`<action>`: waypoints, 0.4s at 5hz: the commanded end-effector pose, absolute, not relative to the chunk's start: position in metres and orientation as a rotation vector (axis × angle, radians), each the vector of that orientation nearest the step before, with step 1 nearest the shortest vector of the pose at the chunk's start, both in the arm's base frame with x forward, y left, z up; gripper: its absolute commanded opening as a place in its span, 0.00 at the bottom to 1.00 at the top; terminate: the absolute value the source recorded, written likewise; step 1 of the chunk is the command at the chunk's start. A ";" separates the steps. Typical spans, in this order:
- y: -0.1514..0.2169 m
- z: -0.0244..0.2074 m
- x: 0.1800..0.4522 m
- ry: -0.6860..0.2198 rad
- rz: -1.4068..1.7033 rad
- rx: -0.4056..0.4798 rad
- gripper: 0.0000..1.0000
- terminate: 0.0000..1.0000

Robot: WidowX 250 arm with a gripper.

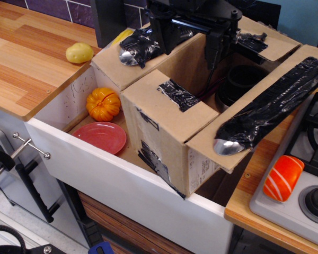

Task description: Open small4fbox flaps

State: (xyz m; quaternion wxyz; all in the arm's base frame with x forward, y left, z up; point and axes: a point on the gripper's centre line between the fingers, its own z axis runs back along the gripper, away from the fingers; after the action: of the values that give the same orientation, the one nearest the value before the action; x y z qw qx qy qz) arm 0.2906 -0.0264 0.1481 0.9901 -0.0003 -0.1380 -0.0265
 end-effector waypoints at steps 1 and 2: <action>-0.026 0.148 0.291 -0.277 -0.053 -0.001 1.00 0.00; -0.023 0.144 0.308 -0.262 -0.098 -0.046 1.00 0.00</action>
State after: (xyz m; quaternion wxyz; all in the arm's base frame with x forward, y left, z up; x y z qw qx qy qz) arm 0.3040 -0.0249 0.1301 0.9934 -0.0235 -0.0996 -0.0512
